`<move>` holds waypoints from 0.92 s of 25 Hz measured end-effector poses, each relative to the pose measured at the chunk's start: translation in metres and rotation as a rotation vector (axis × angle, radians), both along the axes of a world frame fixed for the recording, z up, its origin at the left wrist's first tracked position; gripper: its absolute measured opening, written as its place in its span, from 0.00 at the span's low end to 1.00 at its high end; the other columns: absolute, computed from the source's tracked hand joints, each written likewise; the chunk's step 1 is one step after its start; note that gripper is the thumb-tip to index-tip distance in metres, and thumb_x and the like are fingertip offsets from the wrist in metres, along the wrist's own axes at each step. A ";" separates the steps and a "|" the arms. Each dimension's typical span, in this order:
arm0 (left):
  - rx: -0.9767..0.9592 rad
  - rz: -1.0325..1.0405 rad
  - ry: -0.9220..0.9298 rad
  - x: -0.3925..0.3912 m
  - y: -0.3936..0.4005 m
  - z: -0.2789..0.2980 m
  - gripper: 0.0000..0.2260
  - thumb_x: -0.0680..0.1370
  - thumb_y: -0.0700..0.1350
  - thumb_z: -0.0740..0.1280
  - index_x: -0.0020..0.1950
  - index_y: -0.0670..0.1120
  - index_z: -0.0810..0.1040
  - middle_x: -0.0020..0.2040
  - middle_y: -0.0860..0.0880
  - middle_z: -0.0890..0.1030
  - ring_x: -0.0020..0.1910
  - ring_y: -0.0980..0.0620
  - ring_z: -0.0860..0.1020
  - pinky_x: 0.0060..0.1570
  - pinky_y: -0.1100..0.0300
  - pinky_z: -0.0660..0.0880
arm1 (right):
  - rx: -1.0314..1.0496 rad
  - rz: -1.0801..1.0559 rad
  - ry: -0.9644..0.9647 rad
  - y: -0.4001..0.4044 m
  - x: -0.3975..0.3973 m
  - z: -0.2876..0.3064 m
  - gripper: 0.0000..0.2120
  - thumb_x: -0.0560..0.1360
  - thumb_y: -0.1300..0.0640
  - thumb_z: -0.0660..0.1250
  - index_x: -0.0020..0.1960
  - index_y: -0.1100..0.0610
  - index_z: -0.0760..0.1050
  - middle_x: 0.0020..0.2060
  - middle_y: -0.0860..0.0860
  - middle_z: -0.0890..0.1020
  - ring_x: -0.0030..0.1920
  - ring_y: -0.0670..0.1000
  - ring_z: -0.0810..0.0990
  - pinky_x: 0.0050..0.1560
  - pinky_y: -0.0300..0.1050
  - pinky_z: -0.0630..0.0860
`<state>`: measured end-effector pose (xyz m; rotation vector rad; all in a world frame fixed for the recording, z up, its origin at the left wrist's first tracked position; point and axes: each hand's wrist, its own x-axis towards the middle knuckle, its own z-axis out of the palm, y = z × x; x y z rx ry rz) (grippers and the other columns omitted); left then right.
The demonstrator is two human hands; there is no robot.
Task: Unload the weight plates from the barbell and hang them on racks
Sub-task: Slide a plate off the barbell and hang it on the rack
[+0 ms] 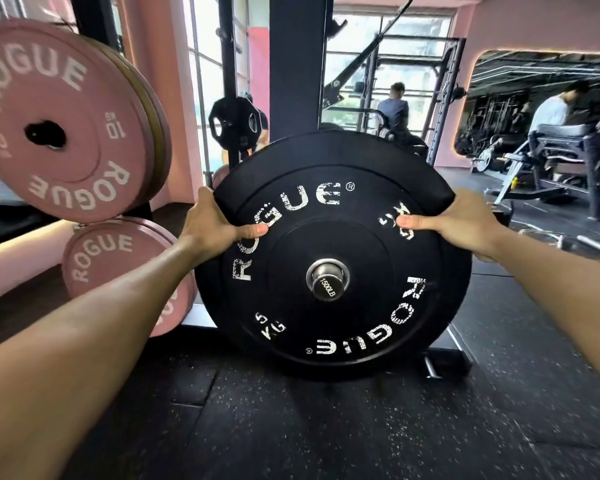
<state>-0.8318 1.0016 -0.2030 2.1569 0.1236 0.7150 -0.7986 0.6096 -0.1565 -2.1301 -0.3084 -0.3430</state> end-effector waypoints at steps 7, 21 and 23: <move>0.081 -0.054 -0.024 -0.054 0.000 0.026 0.40 0.52 0.68 0.81 0.60 0.53 0.79 0.51 0.57 0.84 0.52 0.56 0.82 0.54 0.56 0.79 | -0.103 -0.027 0.015 -0.010 -0.060 0.011 0.28 0.57 0.37 0.80 0.53 0.47 0.81 0.46 0.43 0.84 0.51 0.48 0.81 0.54 0.45 0.75; 0.144 -0.097 -0.138 -0.117 -0.012 0.336 0.35 0.53 0.65 0.82 0.54 0.51 0.83 0.47 0.55 0.86 0.48 0.55 0.84 0.51 0.54 0.80 | -0.021 0.067 -0.071 -0.022 -0.099 0.295 0.25 0.56 0.38 0.80 0.50 0.47 0.82 0.43 0.39 0.83 0.46 0.40 0.80 0.43 0.37 0.75; 0.153 -0.111 -0.134 -0.132 -0.013 0.416 0.35 0.52 0.67 0.82 0.52 0.50 0.84 0.45 0.55 0.86 0.48 0.54 0.84 0.52 0.53 0.80 | -0.036 0.063 -0.091 -0.022 -0.110 0.374 0.28 0.54 0.36 0.80 0.50 0.47 0.83 0.44 0.40 0.85 0.47 0.42 0.82 0.50 0.41 0.78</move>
